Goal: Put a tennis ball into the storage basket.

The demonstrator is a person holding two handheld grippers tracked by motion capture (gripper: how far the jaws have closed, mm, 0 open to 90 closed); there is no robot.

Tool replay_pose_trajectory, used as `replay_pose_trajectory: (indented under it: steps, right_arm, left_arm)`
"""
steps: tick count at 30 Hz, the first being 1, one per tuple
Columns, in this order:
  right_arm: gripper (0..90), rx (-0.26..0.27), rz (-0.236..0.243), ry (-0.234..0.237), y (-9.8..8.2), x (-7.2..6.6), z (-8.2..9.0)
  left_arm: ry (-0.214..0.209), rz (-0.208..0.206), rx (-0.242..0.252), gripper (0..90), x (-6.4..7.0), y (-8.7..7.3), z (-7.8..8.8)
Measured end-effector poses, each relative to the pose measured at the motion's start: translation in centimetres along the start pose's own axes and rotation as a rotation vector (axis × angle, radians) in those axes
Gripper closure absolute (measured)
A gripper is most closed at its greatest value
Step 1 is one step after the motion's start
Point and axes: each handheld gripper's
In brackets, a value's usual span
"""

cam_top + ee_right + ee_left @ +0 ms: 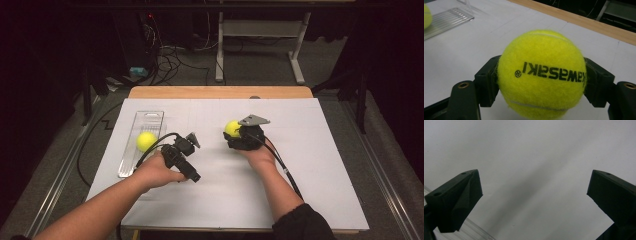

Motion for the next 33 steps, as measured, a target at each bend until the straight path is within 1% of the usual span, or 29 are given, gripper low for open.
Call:
replay_pose_trajectory:
  steps: [1, 4, 10, 13, 19, 23, 25, 26, 27, 30, 33]
  right_arm:
    - [27.2, 0.004, 0.006, 0.001, -0.4, 0.0, 0.4]
    - [27.2, 0.017, 0.003, 0.007, -1.7, 0.0, 1.7]
    - [27.3, 0.036, 0.003, 0.001, -4.6, 0.0, 4.2]
    - [27.3, 0.039, -0.001, -0.003, -6.1, -0.1, 5.2]
    - [27.3, 0.044, -0.011, -0.001, -8.8, 0.0, 6.9]
    - [27.2, 0.051, -0.023, 0.002, -10.5, -0.1, 7.7]
    - [27.2, 0.055, -0.029, 0.005, -11.2, -0.1, 8.0]
    - [27.2, 0.059, -0.034, 0.005, -11.5, -0.2, 8.1]
    - [27.3, 0.061, -0.031, 0.006, -11.8, -0.2, 8.1]
    - [27.2, 0.052, -0.023, 0.008, -12.3, -0.4, 8.1]
    - [27.2, 0.048, -0.011, 0.025, -12.5, -0.8, 8.1]
  left_arm:
    - [0.003, -0.001, -0.002, 0.5, 0.1, 0.0, 0.0]
    - [0.002, -0.003, -0.005, 0.5, 0.3, 0.1, -0.1]
    - [0.004, -0.004, -0.006, 0.5, 0.7, 0.3, -0.2]
    - [0.006, -0.008, -0.014, 0.6, 0.8, 0.4, -0.1]
    - [-0.004, -0.008, -0.002, 0.5, 1.1, 0.6, 0.2]
    - [-0.006, -0.008, -0.010, 0.4, 1.1, 0.7, 0.4]
    - [-0.003, -0.004, -0.004, 0.4, 1.2, 0.8, 0.5]
    - [-0.008, -0.005, -0.005, 0.4, 1.2, 0.8, 0.6]
    - [-0.005, -0.006, -0.009, 0.0, 1.3, 0.8, 0.7]
    - [-0.008, -0.006, 0.001, 0.0, 1.5, 0.9, 1.0]
    - [-0.005, -0.010, 0.011, 0.0, 1.6, 0.9, 1.5]
Point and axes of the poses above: each handheld gripper's, and its own axes: z roughly backward along the jaws, y roughly out of its top, x roughly to its right, and after that the axes turned 15 degrees about -x, right-handed
